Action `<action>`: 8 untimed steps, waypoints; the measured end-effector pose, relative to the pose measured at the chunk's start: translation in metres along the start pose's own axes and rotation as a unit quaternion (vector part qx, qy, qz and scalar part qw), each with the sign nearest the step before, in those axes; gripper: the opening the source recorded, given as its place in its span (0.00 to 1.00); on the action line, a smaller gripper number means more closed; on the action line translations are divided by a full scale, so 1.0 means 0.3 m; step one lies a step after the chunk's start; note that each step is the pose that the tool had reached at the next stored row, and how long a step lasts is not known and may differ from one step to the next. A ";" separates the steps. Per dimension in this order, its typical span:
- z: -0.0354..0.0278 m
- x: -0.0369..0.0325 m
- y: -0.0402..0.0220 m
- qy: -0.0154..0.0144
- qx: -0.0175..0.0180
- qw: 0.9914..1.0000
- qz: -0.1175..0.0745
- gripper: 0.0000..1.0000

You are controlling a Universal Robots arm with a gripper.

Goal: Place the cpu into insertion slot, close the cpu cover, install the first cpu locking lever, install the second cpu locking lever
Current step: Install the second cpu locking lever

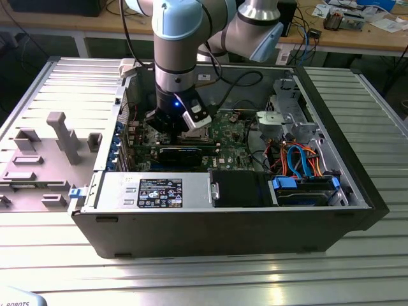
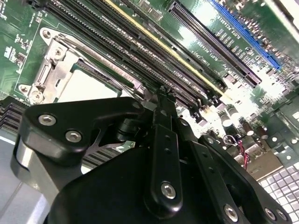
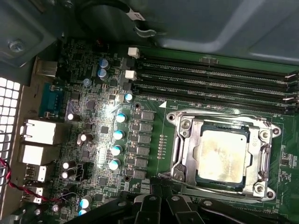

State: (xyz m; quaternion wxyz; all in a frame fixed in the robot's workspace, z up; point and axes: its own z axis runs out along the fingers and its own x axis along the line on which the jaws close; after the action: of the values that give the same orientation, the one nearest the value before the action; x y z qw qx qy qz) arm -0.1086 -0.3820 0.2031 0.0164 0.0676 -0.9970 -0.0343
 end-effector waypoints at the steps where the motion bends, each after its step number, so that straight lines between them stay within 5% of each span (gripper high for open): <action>1: 0.000 0.002 -0.004 0.000 0.000 1.000 0.000 0.11; 8: -0.002 0.008 -0.026 0.000 0.000 1.000 -0.001 0.11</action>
State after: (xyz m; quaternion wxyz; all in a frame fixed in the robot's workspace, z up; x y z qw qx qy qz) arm -0.1100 -0.3900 0.2032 0.0163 0.0690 -0.9969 -0.0342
